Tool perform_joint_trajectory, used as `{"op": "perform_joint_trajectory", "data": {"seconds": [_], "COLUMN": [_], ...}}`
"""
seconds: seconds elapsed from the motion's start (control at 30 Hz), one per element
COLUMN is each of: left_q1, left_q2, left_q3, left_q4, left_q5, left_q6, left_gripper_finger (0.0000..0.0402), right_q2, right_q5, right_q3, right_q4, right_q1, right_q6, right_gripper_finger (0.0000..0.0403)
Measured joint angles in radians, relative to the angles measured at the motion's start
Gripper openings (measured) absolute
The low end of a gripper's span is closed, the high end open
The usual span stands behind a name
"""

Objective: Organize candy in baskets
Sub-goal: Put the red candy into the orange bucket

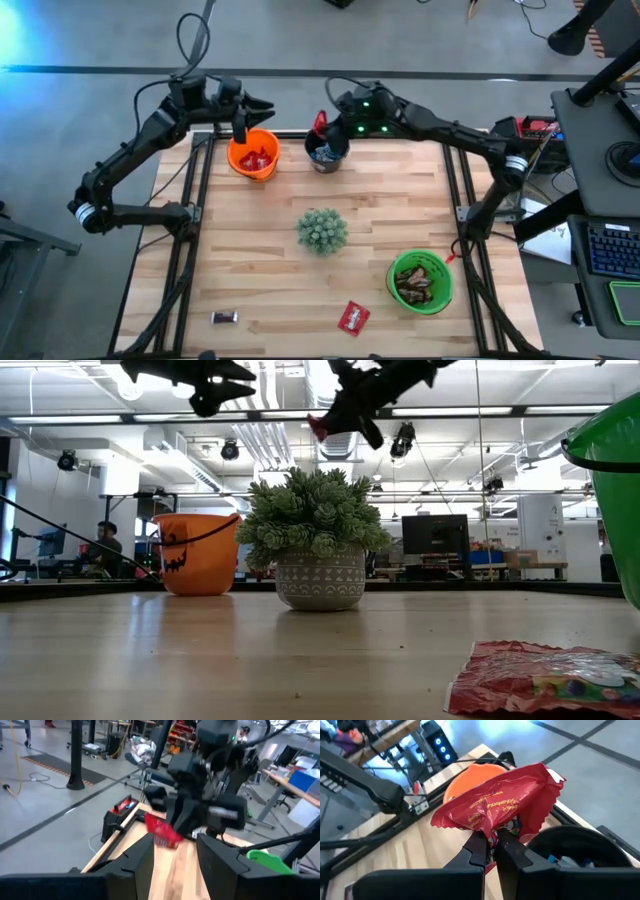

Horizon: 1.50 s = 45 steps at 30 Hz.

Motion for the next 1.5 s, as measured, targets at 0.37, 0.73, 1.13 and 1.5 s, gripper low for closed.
{"op": "perform_joint_trajectory", "data": {"seconds": [0.37, 0.73, 1.13, 1.5], "left_q1": [0.0, 0.0, -0.001, -0.001], "left_q2": [0.02, 0.055, 0.055, 0.055], "left_q3": [0.017, 0.017, 0.017, 0.016], "left_q4": [-0.035, -0.037, -0.06, -0.103], "left_q5": [0.008, 0.023, 0.087, 0.008], "left_q6": [-0.074, -0.19, -0.191, -0.204], "left_gripper_finger": [0.013, 0.0168, 0.0181, 0.0181], "right_q2": [0.225, 0.377, 0.408, 0.404], "right_q5": [0.0, 0.011, 0.009, 0.008], "right_q3": [0.357, 0.654, 0.704, 0.71], "right_q4": [-0.161, -0.337, -0.348, -0.337], "right_q1": [0.067, 0.075, 0.078, 0.091], "right_q6": [-0.13, -0.202, -0.212, -0.227], "right_gripper_finger": [0.0012, 0.0012, 0.0013, 0.0013]}}
